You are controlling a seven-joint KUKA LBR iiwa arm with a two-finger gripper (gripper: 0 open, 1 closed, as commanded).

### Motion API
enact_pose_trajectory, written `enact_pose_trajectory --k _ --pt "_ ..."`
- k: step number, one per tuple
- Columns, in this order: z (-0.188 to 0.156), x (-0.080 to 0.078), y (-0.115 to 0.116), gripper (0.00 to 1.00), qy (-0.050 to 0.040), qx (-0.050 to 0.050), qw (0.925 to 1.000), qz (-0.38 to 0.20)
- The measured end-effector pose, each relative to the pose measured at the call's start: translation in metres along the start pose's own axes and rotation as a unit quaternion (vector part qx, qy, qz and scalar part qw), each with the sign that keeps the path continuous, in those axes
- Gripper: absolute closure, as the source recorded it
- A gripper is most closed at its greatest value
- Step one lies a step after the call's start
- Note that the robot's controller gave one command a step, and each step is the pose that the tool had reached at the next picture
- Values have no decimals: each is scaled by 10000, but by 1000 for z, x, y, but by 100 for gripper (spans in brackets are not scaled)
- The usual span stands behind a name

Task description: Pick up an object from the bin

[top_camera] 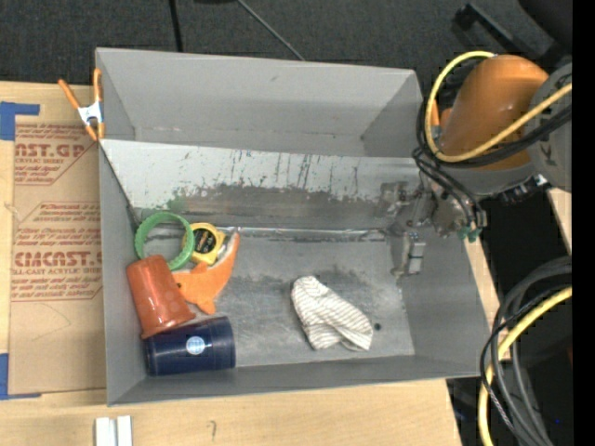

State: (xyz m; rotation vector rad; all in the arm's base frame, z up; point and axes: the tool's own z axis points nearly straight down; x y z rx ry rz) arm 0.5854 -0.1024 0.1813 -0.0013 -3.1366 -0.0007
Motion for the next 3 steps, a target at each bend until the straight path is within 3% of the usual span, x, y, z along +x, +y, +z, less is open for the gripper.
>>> enact_pose_trajectory --k 1,2,3 --pt "-2 0 0 0 -6 0 10000 -2" --pt "33 5 8 0 -67 12 9994 -340" --pt "93 12 13 0 -56 3 9994 -329"
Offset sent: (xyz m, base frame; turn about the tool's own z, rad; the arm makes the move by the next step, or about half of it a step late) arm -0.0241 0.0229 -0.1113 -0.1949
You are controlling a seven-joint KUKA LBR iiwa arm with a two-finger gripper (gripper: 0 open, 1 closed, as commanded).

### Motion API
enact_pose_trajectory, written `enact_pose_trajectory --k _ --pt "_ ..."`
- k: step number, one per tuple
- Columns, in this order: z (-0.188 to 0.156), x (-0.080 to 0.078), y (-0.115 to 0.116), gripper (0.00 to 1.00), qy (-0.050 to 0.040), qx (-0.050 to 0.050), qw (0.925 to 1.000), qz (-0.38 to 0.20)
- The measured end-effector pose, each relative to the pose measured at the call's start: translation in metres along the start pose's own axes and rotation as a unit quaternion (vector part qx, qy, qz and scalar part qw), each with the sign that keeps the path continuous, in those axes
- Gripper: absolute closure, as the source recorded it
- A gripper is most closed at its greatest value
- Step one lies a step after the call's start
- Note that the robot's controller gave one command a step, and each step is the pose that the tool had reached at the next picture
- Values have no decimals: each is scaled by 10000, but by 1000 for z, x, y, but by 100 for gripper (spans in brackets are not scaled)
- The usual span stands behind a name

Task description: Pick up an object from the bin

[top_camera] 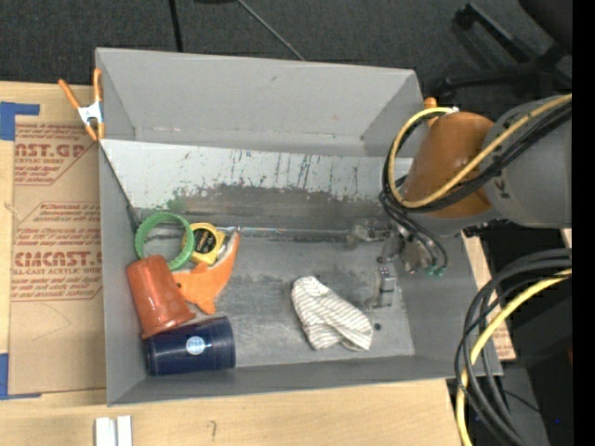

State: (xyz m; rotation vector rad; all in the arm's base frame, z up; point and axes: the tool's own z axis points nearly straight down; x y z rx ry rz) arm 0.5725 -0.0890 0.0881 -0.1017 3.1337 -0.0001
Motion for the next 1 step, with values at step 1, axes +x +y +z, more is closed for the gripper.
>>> enact_pose_trajectory --k 1 --pt "22 26 46 0 39 1 9991 -423"
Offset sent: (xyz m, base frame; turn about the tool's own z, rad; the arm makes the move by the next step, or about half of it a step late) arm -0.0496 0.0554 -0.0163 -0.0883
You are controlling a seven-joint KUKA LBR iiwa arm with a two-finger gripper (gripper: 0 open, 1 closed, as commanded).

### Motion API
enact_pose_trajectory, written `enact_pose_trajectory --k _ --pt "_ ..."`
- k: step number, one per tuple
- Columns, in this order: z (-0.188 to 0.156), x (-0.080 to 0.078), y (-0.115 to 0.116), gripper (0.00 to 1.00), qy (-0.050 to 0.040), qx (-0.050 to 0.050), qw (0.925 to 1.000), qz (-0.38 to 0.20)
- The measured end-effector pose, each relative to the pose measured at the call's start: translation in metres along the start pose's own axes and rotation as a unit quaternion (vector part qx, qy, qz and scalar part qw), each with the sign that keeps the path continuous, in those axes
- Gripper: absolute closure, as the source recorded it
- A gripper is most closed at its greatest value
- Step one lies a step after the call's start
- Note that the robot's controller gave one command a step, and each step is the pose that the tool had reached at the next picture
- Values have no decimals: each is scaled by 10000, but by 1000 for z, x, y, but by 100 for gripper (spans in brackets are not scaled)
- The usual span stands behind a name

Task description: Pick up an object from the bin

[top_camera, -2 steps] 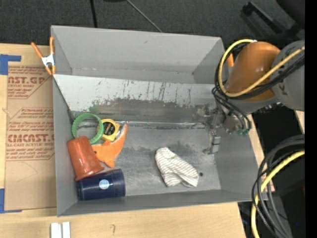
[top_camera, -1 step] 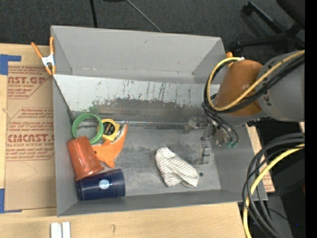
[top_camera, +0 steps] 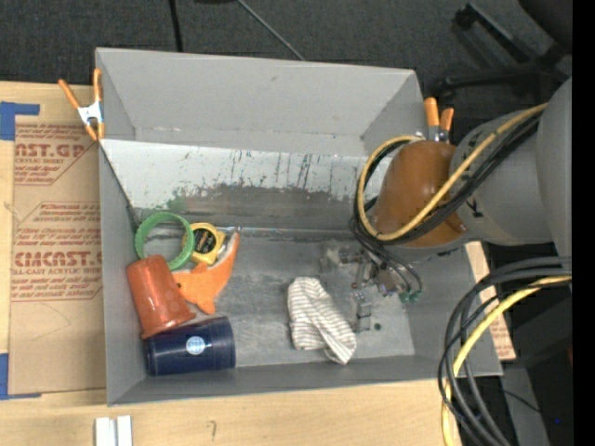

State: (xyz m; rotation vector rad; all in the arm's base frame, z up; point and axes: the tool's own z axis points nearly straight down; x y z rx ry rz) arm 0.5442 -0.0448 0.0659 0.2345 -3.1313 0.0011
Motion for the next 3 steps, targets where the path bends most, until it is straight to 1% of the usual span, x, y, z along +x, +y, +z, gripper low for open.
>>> enact_pose_trajectory --k 1,2,3 --pt "-4 13 22 0 -16 -18 10000 -67" --pt "-53 -3 34 0 13 -6 9998 -183" --pt "-92 -11 41 0 -41 1 9997 -245"
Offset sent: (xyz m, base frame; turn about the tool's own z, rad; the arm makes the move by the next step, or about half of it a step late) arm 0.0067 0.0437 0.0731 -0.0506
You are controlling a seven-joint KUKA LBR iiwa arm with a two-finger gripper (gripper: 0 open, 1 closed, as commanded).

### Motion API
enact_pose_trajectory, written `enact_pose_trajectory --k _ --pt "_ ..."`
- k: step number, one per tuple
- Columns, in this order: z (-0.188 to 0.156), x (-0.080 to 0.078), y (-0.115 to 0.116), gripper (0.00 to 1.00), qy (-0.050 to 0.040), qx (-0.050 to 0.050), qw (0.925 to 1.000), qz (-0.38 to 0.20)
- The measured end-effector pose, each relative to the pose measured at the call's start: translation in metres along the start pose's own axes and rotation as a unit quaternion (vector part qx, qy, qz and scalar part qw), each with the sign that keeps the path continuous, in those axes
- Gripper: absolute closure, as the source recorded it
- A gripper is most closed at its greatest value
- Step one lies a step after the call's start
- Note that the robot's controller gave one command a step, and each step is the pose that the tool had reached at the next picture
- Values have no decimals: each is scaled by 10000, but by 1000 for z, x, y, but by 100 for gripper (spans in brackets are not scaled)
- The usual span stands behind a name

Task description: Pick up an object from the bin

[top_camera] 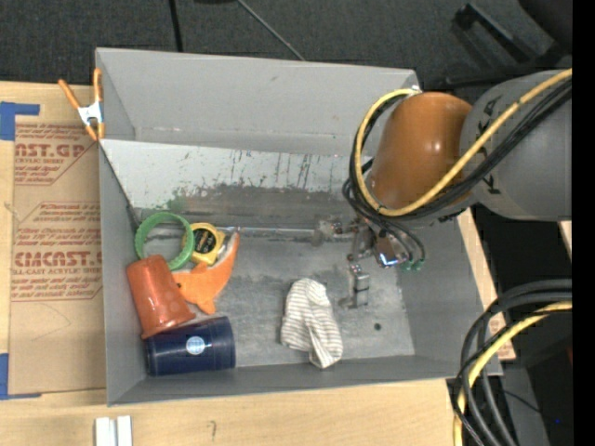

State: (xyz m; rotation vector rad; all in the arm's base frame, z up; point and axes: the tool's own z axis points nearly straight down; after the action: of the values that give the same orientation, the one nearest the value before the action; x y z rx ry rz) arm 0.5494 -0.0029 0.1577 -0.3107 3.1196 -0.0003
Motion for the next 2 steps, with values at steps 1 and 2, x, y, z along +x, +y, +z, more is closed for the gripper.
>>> enact_pose_trajectory --k 1,2 --pt "43 17 27 0 1 -2 9995 330" --pt "54 21 34 0 30 -10 9992 396"
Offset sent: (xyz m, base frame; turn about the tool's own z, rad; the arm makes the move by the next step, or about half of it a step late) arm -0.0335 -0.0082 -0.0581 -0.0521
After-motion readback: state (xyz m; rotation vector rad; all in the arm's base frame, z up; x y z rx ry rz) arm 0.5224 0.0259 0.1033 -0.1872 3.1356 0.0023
